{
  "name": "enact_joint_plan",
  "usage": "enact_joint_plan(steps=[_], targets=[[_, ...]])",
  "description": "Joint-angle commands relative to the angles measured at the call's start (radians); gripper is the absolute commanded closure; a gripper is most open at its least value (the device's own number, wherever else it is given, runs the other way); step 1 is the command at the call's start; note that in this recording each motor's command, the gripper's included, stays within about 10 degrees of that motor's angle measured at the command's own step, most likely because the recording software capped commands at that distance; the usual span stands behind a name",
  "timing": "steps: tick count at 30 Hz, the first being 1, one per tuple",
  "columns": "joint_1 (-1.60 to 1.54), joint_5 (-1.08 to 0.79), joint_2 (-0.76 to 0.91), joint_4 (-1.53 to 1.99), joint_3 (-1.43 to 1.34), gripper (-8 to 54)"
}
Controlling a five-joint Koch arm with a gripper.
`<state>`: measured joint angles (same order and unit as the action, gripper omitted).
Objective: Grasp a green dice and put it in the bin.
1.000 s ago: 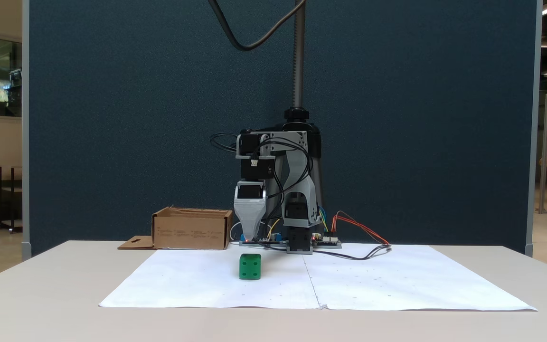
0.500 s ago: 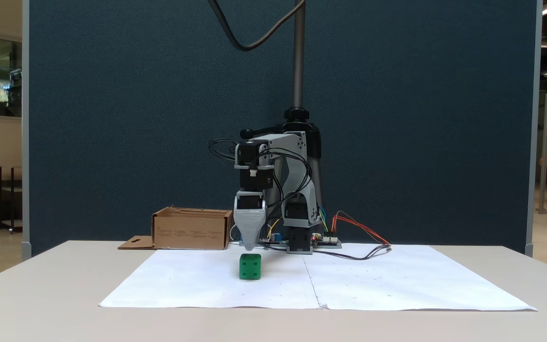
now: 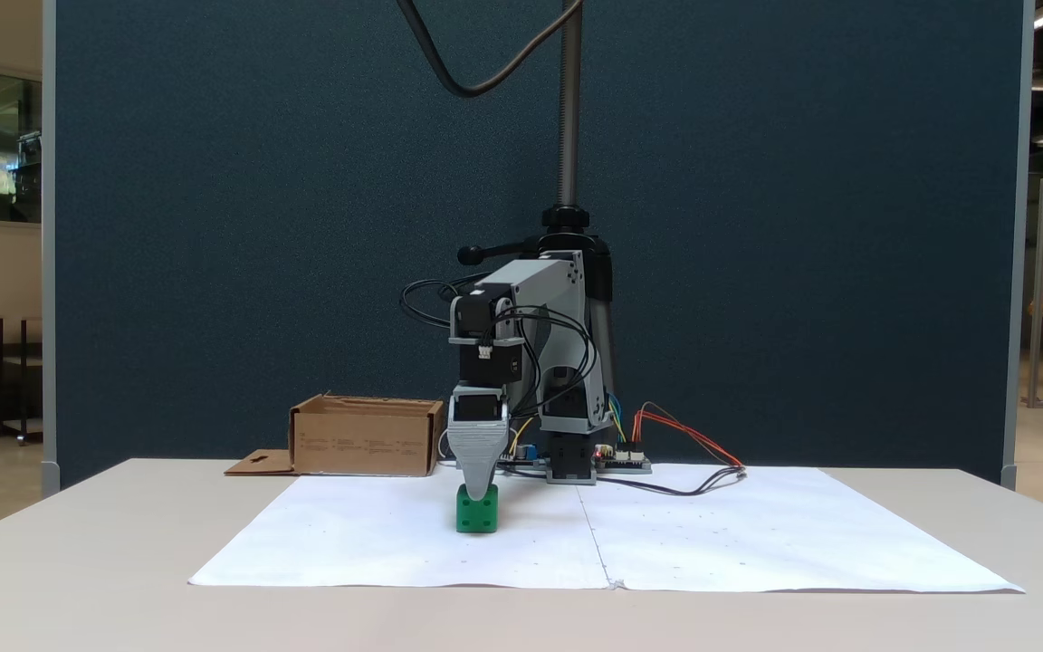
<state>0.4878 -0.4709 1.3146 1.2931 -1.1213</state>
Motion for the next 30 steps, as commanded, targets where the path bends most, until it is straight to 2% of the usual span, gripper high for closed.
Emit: enact_joint_plan(steps=[1, 30], targets=[[0.017, 0.025, 0.029, -0.028, 0.000, 2.3], [0.035, 0.026, 0.002, -0.230, -0.120, 4.2]])
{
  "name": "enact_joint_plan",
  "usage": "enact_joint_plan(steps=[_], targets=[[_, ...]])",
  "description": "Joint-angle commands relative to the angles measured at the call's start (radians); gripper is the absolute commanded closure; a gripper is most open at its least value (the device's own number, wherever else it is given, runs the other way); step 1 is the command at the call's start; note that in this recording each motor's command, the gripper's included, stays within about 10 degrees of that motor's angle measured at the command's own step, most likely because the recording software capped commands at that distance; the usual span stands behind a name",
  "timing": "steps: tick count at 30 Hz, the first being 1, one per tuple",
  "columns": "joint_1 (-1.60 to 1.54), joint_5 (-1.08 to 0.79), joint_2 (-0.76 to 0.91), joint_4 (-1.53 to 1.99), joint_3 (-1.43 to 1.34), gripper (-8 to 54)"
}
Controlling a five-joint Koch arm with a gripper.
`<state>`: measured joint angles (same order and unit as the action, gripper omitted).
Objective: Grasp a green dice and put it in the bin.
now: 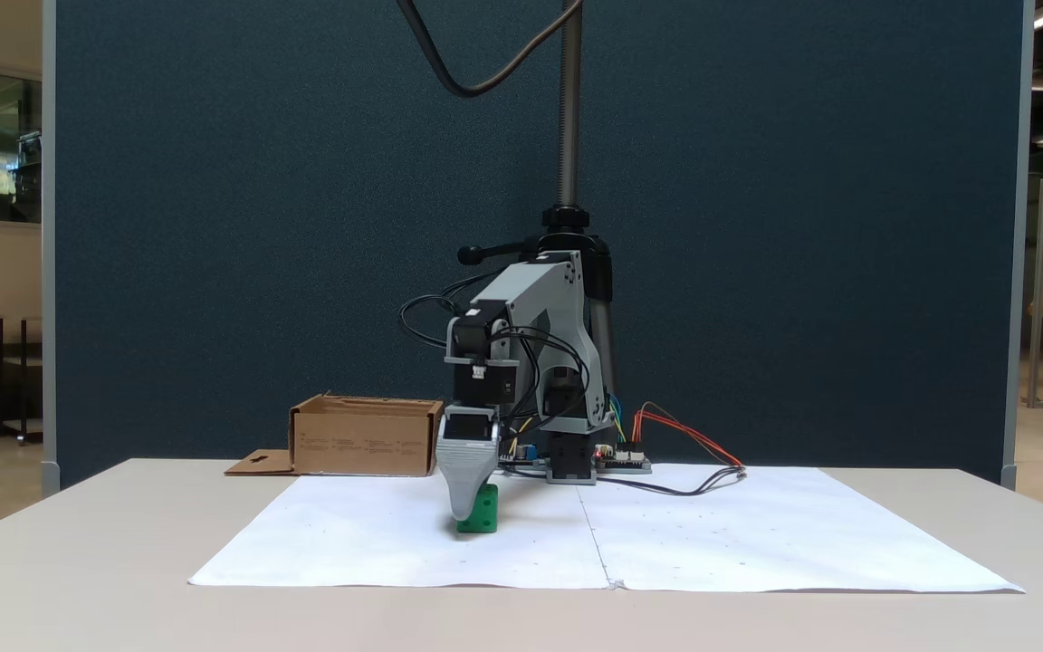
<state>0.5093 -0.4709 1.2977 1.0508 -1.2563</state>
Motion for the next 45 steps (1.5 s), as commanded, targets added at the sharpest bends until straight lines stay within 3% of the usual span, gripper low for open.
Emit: enact_joint_plan(steps=[1, 8, 17, 28, 29, 34, 40, 45], targets=[[0.014, 0.028, 0.017, 0.009, 0.015, 4.3], [0.011, 0.028, 0.014, -0.008, 0.006, 4.3], [0.011, 0.028, 0.014, -0.018, 0.003, 13.7], [0.005, 0.032, 0.014, -0.035, -0.032, 13.9], [0.006, 0.034, 0.014, -0.035, -0.035, 15.4], [0.015, 0.034, 0.014, -0.058, -0.035, 34.0], [0.021, 0.092, 0.015, -0.031, 0.008, 34.1], [0.025, 0.209, 0.015, 0.214, 0.253, 34.1]])
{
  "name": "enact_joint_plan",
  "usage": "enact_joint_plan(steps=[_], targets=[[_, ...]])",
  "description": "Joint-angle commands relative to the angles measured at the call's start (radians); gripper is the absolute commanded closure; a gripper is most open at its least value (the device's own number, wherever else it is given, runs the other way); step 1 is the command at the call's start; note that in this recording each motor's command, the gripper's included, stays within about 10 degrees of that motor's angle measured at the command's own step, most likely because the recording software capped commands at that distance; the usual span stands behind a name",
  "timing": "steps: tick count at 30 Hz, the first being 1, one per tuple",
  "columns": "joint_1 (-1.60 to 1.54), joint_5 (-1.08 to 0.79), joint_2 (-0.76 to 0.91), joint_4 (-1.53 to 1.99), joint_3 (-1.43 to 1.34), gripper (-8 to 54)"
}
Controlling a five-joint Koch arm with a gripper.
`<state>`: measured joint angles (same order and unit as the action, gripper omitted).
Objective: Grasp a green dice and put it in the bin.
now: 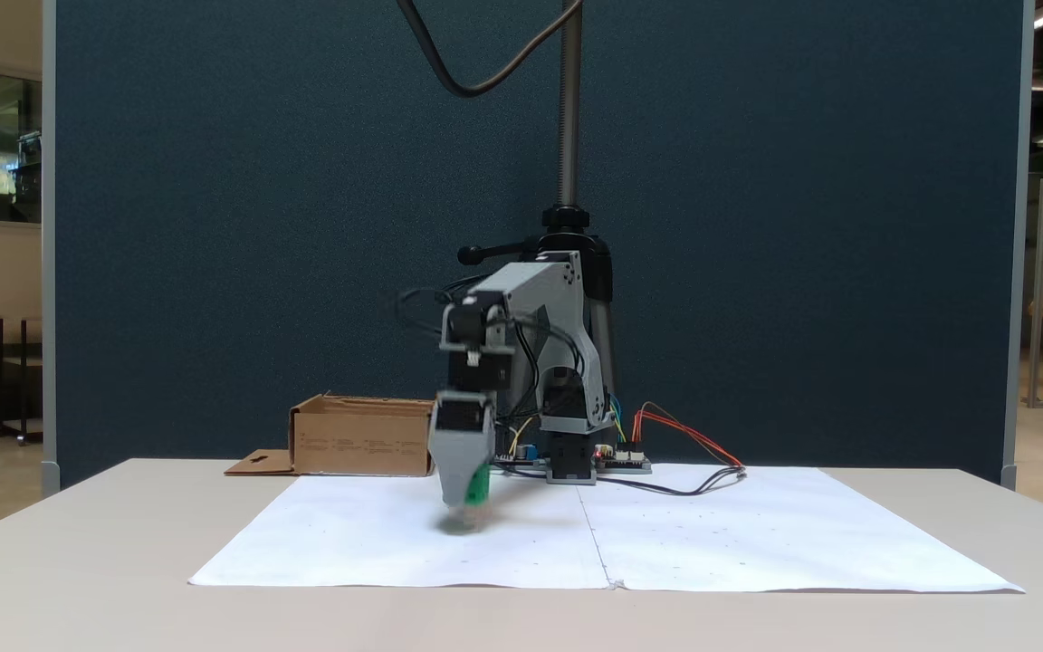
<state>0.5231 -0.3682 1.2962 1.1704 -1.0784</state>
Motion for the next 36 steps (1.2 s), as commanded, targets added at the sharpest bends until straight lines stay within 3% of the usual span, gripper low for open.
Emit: enact_joint_plan(steps=[1, 7, 10, 24, 36], targets=[[0.009, 0.130, 0.017, 0.167, 0.162, 34.1], [0.031, 0.140, 0.018, 0.486, 0.524, 34.1], [0.084, 0.140, 0.017, 0.485, 0.686, 34.1], [0.607, 0.114, 0.080, 0.425, 0.686, 34.1], [1.040, 0.044, 0.012, 0.314, 0.684, 34.1]])
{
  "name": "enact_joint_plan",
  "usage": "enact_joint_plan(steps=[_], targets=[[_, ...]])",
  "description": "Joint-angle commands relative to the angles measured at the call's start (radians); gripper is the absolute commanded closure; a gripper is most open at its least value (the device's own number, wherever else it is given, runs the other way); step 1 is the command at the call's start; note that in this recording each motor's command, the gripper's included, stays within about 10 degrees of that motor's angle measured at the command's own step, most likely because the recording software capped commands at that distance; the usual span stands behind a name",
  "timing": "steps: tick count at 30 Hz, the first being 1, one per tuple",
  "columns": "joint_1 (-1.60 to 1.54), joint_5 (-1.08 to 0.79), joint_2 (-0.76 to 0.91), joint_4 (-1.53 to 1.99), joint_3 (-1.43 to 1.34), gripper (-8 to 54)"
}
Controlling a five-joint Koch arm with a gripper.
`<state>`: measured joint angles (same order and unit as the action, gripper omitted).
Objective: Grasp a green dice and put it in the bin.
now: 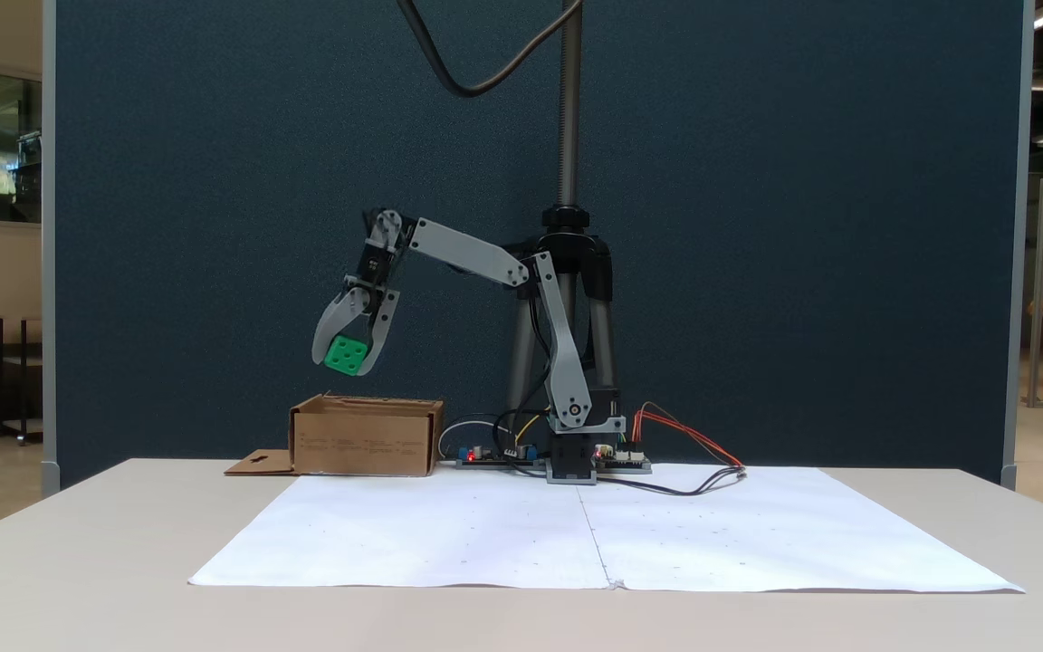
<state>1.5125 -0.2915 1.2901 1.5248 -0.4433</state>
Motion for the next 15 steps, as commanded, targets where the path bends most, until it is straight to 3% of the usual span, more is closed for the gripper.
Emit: enact_joint_plan(steps=[1, 15], targets=[[0.080, -0.034, 0.009, -0.040, 0.049, 34.1], [0.276, -0.095, -0.081, -0.028, -0.006, 34.1]])
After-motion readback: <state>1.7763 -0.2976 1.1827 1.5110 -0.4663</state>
